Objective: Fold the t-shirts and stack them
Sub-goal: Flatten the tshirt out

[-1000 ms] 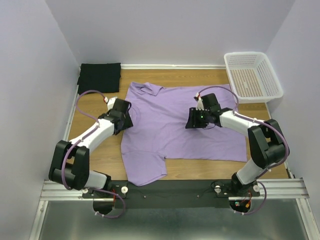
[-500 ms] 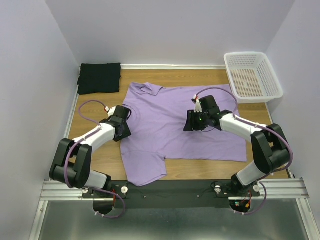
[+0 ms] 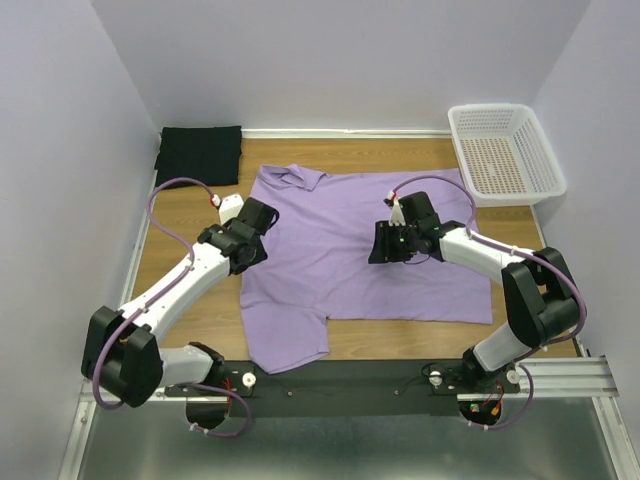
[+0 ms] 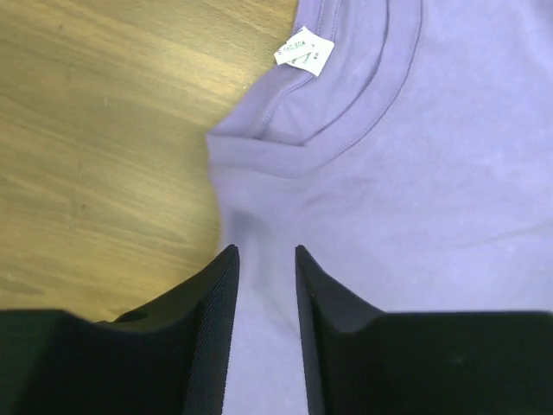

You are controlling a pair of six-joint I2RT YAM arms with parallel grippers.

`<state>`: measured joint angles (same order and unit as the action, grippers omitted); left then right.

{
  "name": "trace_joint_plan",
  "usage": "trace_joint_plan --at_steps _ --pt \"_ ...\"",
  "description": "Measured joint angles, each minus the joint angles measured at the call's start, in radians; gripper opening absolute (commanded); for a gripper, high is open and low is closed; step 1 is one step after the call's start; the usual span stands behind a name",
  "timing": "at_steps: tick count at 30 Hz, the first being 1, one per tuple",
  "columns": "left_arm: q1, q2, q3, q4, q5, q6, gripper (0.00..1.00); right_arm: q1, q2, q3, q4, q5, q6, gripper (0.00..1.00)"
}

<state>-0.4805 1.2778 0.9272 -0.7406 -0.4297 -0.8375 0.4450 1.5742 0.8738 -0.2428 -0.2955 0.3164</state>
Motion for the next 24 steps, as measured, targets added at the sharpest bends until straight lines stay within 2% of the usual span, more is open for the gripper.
trace_joint_plan --at_steps 1,2,4,6,12,17,24 --pt "-0.007 -0.013 0.003 -0.017 -0.013 -0.008 0.61 0.0 0.0 0.0 0.0 0.0 0.0 0.53" --pt "-0.011 -0.026 0.002 -0.046 -0.032 -0.025 0.66 0.0 0.0 0.0 0.0 0.0 0.0 0.53" --pt "-0.018 -0.041 -0.002 -0.107 -0.067 -0.057 0.73 0.0 0.0 0.0 -0.001 0.0 -0.001 0.53" --pt "-0.031 -0.05 -0.003 -0.153 -0.095 -0.078 0.75 0.0 0.0 0.0 -0.002 0.0 -0.003 0.53" --pt "-0.047 -0.092 -0.059 -0.129 -0.089 -0.085 0.7 0.0 0.0 0.0 -0.007 -0.016 -0.005 0.53" --pt "-0.033 -0.04 -0.07 -0.027 -0.037 -0.055 0.68 0.036 0.003 0.012 -0.031 -0.074 -0.029 0.51" --pt "0.117 0.064 -0.011 0.112 0.005 0.074 0.61 0.281 0.079 0.158 -0.069 -0.125 -0.083 0.5"
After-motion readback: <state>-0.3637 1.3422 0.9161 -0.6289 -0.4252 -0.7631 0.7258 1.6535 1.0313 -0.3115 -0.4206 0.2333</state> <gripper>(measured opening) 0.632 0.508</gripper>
